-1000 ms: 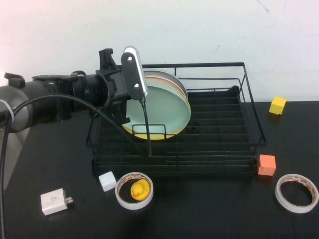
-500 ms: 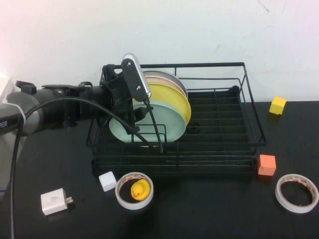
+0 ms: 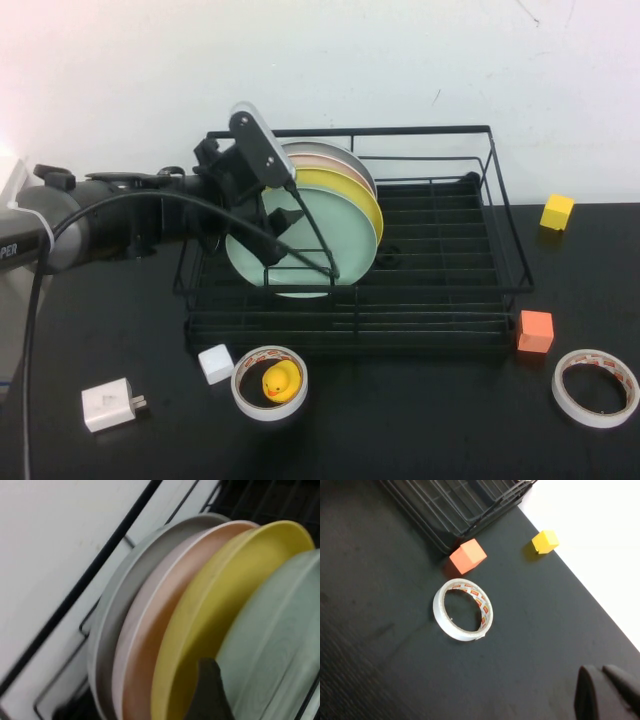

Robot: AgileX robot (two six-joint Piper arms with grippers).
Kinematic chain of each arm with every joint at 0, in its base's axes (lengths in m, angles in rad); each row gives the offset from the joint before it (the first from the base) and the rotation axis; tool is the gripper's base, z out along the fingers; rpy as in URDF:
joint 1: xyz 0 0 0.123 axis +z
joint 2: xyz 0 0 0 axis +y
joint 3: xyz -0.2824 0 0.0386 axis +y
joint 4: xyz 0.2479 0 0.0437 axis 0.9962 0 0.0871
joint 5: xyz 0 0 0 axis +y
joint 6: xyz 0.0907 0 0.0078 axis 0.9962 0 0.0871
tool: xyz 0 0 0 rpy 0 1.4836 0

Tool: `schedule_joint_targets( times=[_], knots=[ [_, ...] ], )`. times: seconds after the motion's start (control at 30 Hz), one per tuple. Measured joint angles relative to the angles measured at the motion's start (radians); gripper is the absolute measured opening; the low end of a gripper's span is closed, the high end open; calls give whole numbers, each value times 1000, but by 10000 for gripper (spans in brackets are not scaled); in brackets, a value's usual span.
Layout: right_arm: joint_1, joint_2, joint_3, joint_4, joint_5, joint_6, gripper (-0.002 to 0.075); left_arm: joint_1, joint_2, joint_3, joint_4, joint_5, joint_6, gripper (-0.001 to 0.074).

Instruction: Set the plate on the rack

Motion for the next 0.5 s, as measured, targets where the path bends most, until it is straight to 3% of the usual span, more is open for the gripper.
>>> schedule_joint_targets(
  times=[0.17, 0.33, 0.5],
  knots=[
    [0, 0, 0, -2, 4, 0, -2, 0, -7, 0, 0, -100, -146, 397],
    [0, 0, 0, -35, 4, 35, -2, 0, -79, 0, -4, -173, -212, 225],
    [0, 0, 0, -44, 5, 46, -2, 0, -202, 0, -11, -203, -394, 74]
  ],
)
